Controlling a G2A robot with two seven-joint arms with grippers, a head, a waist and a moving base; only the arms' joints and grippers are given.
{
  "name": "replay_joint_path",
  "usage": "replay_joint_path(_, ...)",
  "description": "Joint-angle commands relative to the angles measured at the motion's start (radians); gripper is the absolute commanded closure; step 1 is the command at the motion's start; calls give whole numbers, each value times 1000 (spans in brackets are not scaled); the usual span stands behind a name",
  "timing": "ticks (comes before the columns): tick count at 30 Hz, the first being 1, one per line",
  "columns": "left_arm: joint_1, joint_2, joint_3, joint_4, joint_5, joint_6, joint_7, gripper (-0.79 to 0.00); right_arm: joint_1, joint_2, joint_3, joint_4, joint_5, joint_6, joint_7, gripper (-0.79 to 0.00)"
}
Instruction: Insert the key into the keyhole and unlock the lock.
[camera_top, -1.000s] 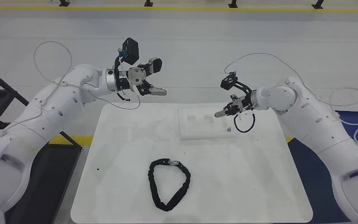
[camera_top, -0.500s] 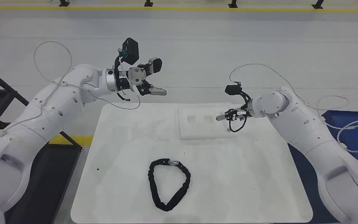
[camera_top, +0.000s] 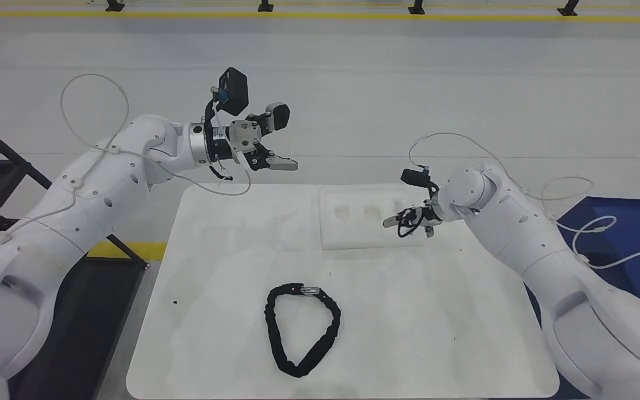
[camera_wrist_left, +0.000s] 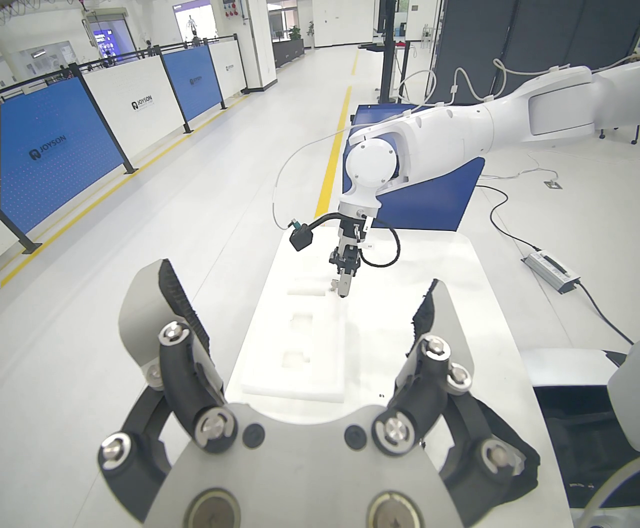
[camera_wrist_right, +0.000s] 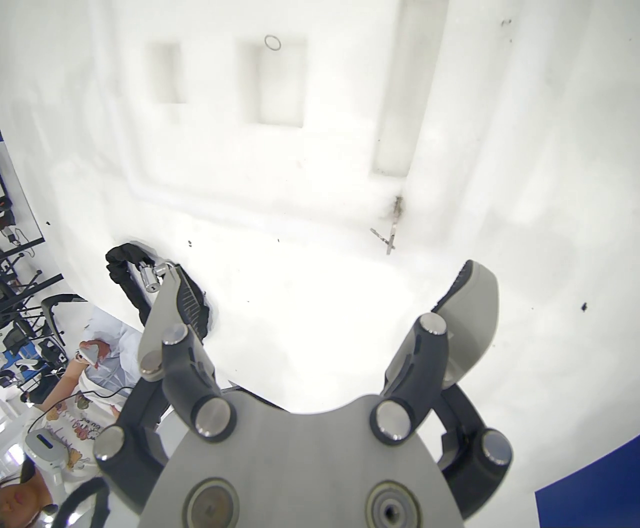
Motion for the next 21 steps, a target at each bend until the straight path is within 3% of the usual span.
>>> replay_joint_path(1,0,0,0,0,0,0,0,-785,6,-13,0,20,0,7,-2,-785)
replay_joint_path(21,0,0,0,0,0,0,0,-785,3,-22,-3,30,-11,4,1,-785)
